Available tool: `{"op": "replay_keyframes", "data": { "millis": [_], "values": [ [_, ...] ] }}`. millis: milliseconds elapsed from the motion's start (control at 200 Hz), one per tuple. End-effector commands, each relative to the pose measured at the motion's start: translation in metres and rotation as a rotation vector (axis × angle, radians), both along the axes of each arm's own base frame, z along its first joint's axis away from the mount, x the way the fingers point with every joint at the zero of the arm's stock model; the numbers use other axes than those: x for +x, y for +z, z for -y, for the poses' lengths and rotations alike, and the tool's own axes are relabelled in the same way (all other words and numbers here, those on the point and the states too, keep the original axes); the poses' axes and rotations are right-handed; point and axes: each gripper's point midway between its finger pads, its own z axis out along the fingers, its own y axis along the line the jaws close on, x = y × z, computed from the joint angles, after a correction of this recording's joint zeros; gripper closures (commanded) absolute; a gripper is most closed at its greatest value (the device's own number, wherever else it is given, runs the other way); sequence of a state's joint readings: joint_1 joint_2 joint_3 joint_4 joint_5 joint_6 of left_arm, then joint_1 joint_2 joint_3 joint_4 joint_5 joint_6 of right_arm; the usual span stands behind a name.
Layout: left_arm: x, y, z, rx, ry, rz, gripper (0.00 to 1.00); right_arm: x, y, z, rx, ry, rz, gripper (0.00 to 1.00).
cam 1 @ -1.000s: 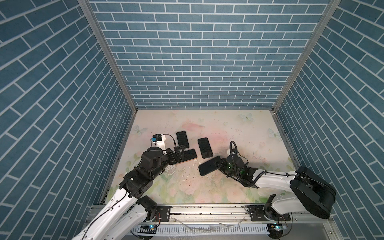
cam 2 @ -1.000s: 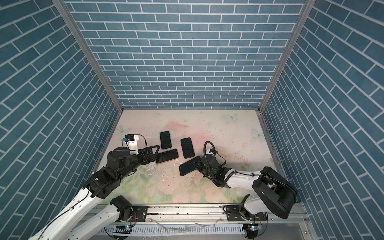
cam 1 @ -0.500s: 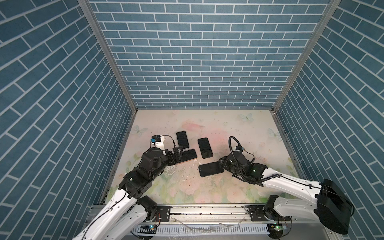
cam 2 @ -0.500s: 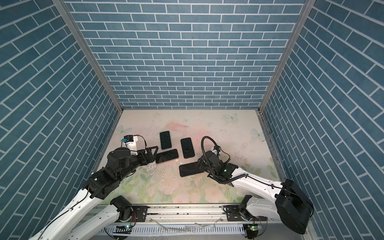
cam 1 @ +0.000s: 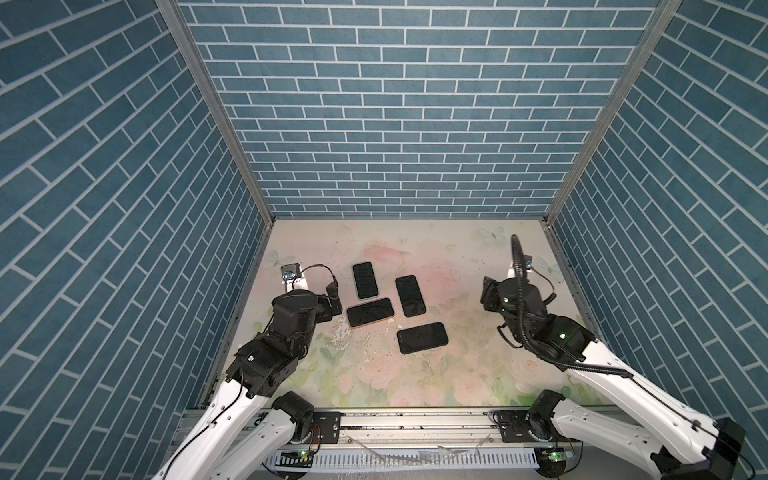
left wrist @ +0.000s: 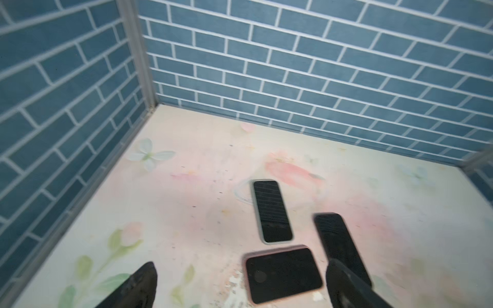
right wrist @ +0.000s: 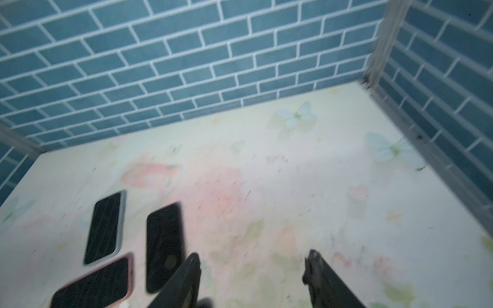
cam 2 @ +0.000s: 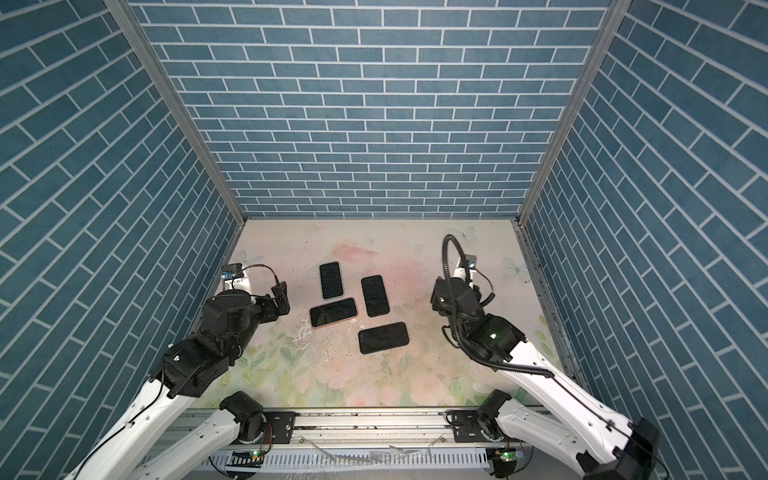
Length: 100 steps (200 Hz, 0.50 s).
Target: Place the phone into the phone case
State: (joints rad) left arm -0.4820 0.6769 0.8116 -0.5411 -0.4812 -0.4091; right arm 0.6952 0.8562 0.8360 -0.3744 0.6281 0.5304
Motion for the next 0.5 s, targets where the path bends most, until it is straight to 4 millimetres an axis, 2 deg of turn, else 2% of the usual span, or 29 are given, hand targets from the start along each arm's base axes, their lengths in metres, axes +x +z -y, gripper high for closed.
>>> {"op": "replay_keyframes", "data": {
  "millis": [0, 70, 85, 225, 310, 385, 495],
  "values": [
    [0.011, -0.019, -0.033, 0.157, 0.100, -0.040, 0.00, 0.013, 0.001, 0.050, -0.189, -0.085, 0.051, 0.38],
    [0.024, -0.036, -0.045, 0.131, 0.136, -0.054, 0.00, 0.023, -0.011, 0.078, -0.205, -0.158, 0.032, 0.39],
    [0.025, -0.046, -0.048, 0.137, 0.141, -0.068, 0.00, 0.025, -0.014, 0.083, -0.210, -0.173, 0.024, 0.38],
    [0.041, -0.087, -0.076, 0.256, 0.247, -0.078, 0.00, 0.037, -0.060, 0.135, -0.240, -0.324, -0.085, 0.39],
    [0.051, -0.107, -0.088, 0.292, 0.279, -0.104, 0.00, 0.042, -0.087, 0.152, -0.237, -0.355, -0.099, 0.39],
    [0.058, -0.124, -0.100, 0.276, 0.327, -0.122, 0.00, 0.045, -0.101, 0.165, -0.226, -0.381, -0.079, 0.39],
    [0.078, -0.130, -0.095, 0.259, 0.289, -0.025, 0.00, 0.051, -0.118, 0.167, -0.208, -0.356, -0.014, 0.39]
  ]
}}
